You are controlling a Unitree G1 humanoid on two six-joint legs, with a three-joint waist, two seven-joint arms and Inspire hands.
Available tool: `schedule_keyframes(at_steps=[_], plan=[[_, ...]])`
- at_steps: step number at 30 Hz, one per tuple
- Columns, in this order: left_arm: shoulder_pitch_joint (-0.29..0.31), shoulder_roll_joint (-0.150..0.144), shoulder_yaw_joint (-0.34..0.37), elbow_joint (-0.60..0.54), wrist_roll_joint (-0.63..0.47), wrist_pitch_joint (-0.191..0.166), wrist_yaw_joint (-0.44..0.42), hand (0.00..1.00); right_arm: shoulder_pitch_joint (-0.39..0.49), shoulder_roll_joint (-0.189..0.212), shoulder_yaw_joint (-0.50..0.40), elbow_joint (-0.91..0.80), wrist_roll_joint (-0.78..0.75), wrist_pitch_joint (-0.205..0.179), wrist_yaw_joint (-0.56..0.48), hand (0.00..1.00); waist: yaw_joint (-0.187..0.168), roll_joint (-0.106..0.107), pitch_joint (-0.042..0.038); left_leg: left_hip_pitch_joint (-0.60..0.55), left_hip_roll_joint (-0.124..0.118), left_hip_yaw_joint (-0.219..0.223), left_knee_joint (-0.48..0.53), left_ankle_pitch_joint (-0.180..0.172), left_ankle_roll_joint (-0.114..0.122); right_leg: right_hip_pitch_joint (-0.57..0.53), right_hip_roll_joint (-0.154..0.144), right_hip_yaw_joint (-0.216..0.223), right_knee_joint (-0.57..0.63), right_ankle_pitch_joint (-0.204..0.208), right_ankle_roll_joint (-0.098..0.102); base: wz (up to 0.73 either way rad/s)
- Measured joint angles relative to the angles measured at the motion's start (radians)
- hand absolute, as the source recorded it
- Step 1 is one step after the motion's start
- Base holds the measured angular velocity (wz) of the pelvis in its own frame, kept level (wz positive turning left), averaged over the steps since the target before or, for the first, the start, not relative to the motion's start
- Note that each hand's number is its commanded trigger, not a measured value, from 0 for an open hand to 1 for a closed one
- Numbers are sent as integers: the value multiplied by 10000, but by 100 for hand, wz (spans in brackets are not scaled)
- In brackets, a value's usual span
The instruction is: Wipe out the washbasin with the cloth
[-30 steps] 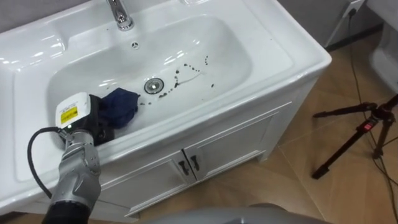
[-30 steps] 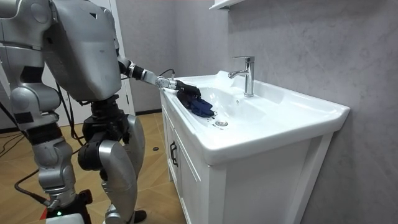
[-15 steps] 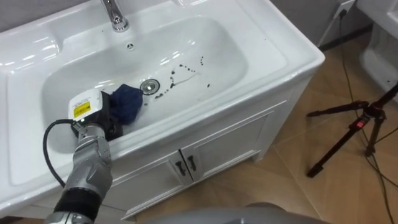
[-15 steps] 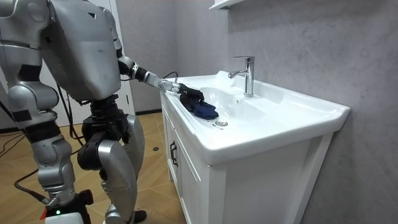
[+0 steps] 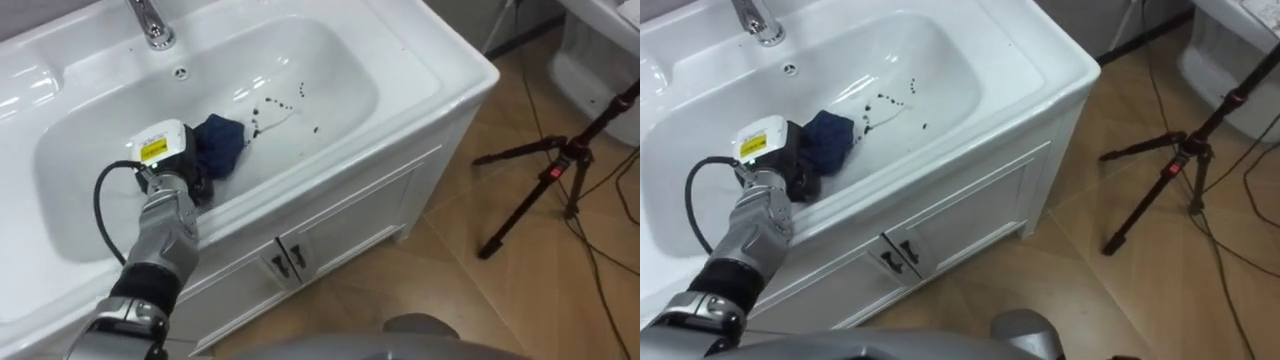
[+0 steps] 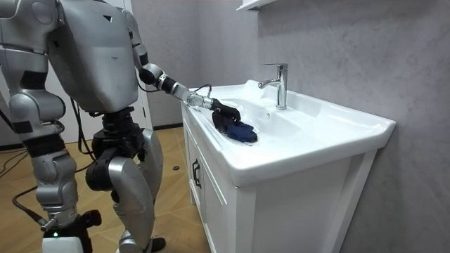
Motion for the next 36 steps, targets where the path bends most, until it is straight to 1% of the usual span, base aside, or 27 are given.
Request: schedule_keyframes(at_steps=[3, 4, 6, 7, 8, 10, 13, 14, 18, 21, 23, 24, 25, 26, 27, 29, 34, 36], plan=[[-460, -58, -278, 471, -316, 18, 50, 100, -3, 8, 249, 73, 1, 45, -8, 0, -135, -53, 14, 5, -13, 6, -2, 0, 1, 17, -7, 26, 10, -20, 30, 5], [-653, -118, -391, 633, -415, 30, 81, 100, -33, 23, 314, 73, 5, 96, -4, 0, -248, -53, 14, -15, -3, 6, -2, 1, 3, 20, -13, 9, 12, -36, 49, 14], [-808, -233, -520, 655, -495, 56, 74, 100, -20, 47, 312, 59, 28, 85, 6, 0, -420, -63, 20, -41, 2, 74, -2, 8, 15, 3, -9, 8, 12, -65, 84, 10], [-881, -276, -750, 608, -493, 106, 73, 100, -55, 61, 316, 66, 24, 88, 64, 0, -525, -86, 35, -41, 5, 182, -3, 8, 15, -9, -9, 22, 22, -71, 92, -8], [-1001, -383, -861, 603, -492, 109, 73, 100, -139, 62, 348, 69, 24, 89, 137, 0, -526, -113, 42, -52, 3, 332, -2, 7, 17, -93, -4, 116, 106, -77, 102, -15], [-1210, -497, -965, 609, -494, 108, 73, 100, -182, 79, 399, 60, 21, 86, 204, 0, -550, -158, 68, -103, -3, 457, -1, 5, 19, -235, -1, 221, 181, -80, 105, -24], [-1492, -514, -1096, 603, -469, 105, 74, 100, -252, 154, 374, 49, -6, 88, 287, 0, -672, -225, 91, -227, -12, 566, 0, 2, 23, -471, 6, 282, 306, -65, 98, -12], [-1540, -509, -1098, 642, -470, 107, 74, 100, -260, 156, 369, 60, -5, 87, 335, 0, -824, -220, 94, -236, -15, 571, -3, 2, 23, -463, 5, 274, 306, -66, 98, 0], [-1831, -517, -1135, 946, -513, 105, 73, 100, -314, 157, 369, 225, 253, 81, 407, 0, -951, -210, 100, -252, -24, 562, 0, 2, 23, -476, -2, 284, 307, -67, 99, 1], [-2097, -516, -1175, 1197, -549, 106, 64, 100, -442, 155, 382, 419, 361, 76, 438, 0, -1038, -192, 107, -316, -28, 584, -5, 2, 23, -543, 3, 331, 316, -55, 119, -2], [-2177, -503, -1168, 1216, -898, 109, 72, 100, -468, 141, 381, 444, 366, 73, 427, 0, -1038, -140, 106, -318, -20, 759, -20, 0, 26, -616, 47, 476, 351, -35, 135, -16], [-2189, -503, -1167, 1209, -898, 110, 72, 100, -448, 130, 382, 452, 366, 72, 424, 0, -1042, -98, 109, -318, -12, 805, -26, -10, 43, -635, 69, 517, 345, -17, 139, -21], [-2216, -506, -1168, 1202, -897, 109, 73, 100, -473, 94, 382, 444, 367, 67, 399, 0, -1053, 12, 119, -320, 2, 831, -55, -52, 109, -678, 123, 599, 338, 14, 143, -24], [-2238, -507, -1169, 1195, -898, 109, 78, 100, -482, 85, 385, 440, 429, 62, 337, 0, -1070, 79, 112, -318, -5, 844, -74, -59, 121, -722, 152, 697, 364, 26, 146, -24], [-2247, -508, -1170, 1180, -908, 109, 88, 100, -478, 85, 385, 436, 495, 57, 315, 0, -1088, 97, 109, -318, -10, 855, -87, -59, 121, -755, 163, 736, 395, 26, 147, -23], [-2393, -515, -1182, 1180, -1111, 109, 239, 100, -456, 83, 385, 406, 822, 46, 283, 0, -1101, 108, 120, -325, -12, 1058, -125, -60, 121, -893, 193, 837, 496, 35, 136, -21], [-2658, -506, -1187, 1189, -1188, 109, 546, 100, -396, 75, 386, 406, 940, -17, 74, 0, -1156, 113, 118, -494, -3, 1196, -110, -68, 129, -1120, 274, 1067, 491, 122, 157, -13], [-2799, -471, -1188, 1188, -1184, 109, 563, 100, -339, 31, 384, 423, 941, -43, 73, 0, -1158, 146, 122, -564, -1, 1281, -105, -77, 143, -1204, 283, 1129, 480, 155, 170, -10]])
